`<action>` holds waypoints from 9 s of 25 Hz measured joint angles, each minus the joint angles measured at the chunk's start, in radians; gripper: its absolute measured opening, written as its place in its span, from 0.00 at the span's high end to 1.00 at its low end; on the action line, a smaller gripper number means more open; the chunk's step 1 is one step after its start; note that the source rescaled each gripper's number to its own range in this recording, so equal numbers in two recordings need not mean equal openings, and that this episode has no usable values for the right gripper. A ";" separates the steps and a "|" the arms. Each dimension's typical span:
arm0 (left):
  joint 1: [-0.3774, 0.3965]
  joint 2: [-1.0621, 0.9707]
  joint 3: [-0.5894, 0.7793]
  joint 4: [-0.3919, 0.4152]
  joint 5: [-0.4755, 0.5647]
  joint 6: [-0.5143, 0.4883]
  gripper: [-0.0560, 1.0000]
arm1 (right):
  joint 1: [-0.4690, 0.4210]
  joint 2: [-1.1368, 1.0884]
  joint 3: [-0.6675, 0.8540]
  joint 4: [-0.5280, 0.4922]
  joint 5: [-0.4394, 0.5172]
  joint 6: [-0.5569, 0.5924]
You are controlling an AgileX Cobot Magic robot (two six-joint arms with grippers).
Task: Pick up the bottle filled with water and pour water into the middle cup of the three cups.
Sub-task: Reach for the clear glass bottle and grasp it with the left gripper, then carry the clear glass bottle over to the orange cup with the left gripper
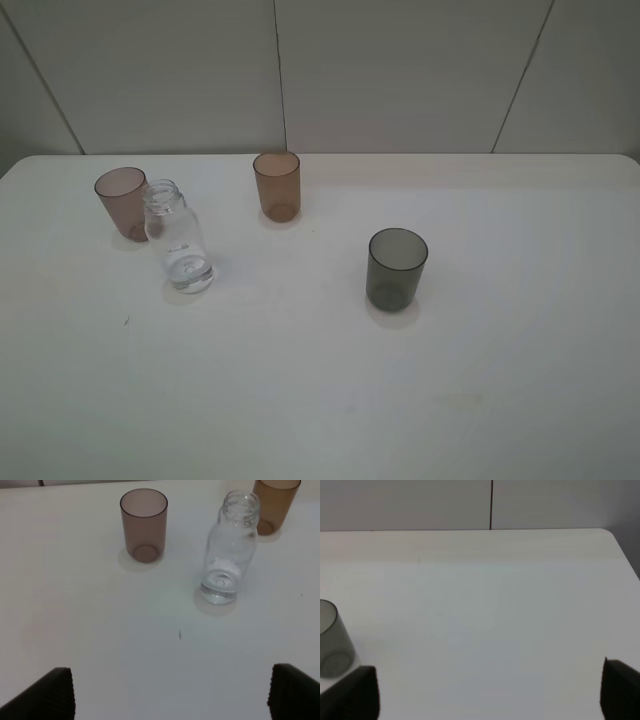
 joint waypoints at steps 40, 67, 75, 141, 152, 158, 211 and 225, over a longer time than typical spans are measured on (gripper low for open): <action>0.000 0.058 -0.019 -0.111 -0.148 0.046 0.00 | 0.000 0.000 0.000 0.000 0.000 0.000; -0.258 1.162 0.305 -0.130 -1.464 0.054 0.00 | 0.000 0.000 0.000 0.000 0.000 0.000; -0.289 1.522 0.488 -0.139 -2.092 0.026 0.00 | 0.000 0.000 0.000 0.000 0.000 0.000; -0.289 2.010 0.096 -0.086 -2.273 0.107 0.00 | 0.000 0.000 0.000 0.000 0.000 0.000; -0.289 2.043 0.093 -0.084 -2.274 0.107 0.00 | 0.000 0.000 0.000 0.000 0.000 0.000; -0.289 2.084 0.093 -0.081 -2.274 0.107 0.00 | 0.000 0.000 0.000 0.000 0.000 0.000; -0.292 1.453 -0.166 -0.053 -1.403 0.086 0.92 | 0.000 0.000 0.000 0.000 0.000 0.000; -0.292 1.662 -0.667 0.226 -0.769 0.242 0.92 | 0.000 0.000 0.000 0.000 0.000 0.000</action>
